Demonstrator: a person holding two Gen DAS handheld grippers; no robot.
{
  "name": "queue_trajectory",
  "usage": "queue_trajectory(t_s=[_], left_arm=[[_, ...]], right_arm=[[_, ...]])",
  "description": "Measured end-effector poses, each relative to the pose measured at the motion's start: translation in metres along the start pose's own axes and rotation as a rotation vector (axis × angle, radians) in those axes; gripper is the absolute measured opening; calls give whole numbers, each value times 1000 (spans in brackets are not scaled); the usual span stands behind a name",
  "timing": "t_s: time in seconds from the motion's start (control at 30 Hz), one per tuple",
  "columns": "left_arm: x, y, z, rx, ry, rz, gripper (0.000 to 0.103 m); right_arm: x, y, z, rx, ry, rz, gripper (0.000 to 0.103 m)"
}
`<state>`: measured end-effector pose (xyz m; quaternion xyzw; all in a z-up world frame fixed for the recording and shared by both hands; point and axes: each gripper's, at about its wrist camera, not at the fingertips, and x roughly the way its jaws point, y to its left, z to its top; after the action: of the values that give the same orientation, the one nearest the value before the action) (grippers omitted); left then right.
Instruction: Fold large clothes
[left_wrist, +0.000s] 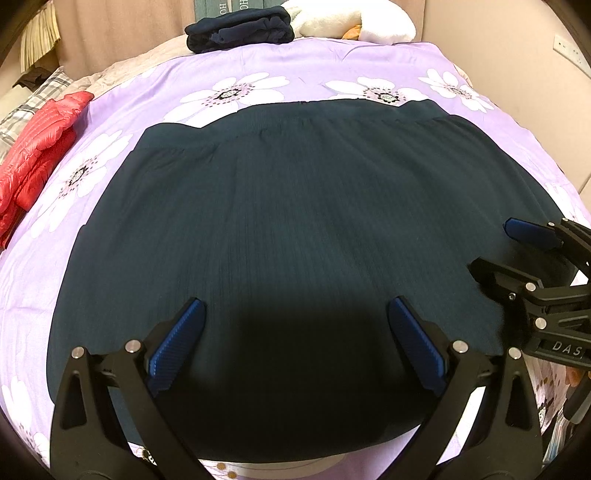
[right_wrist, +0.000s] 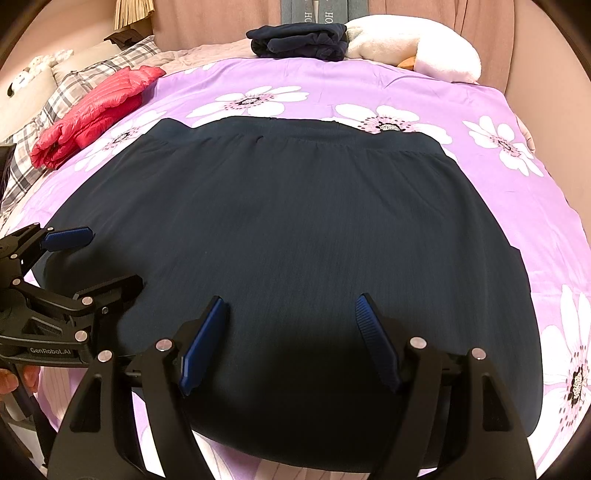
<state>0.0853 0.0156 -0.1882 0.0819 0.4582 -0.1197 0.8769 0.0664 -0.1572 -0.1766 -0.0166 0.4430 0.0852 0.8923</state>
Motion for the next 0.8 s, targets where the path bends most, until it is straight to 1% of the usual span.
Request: queue_trajectory(t_s=[0.8], left_arm=[[0,5,-6,7,2,6,101]], right_arm=[[-11,-8,-14,-1,-4,-15,75]])
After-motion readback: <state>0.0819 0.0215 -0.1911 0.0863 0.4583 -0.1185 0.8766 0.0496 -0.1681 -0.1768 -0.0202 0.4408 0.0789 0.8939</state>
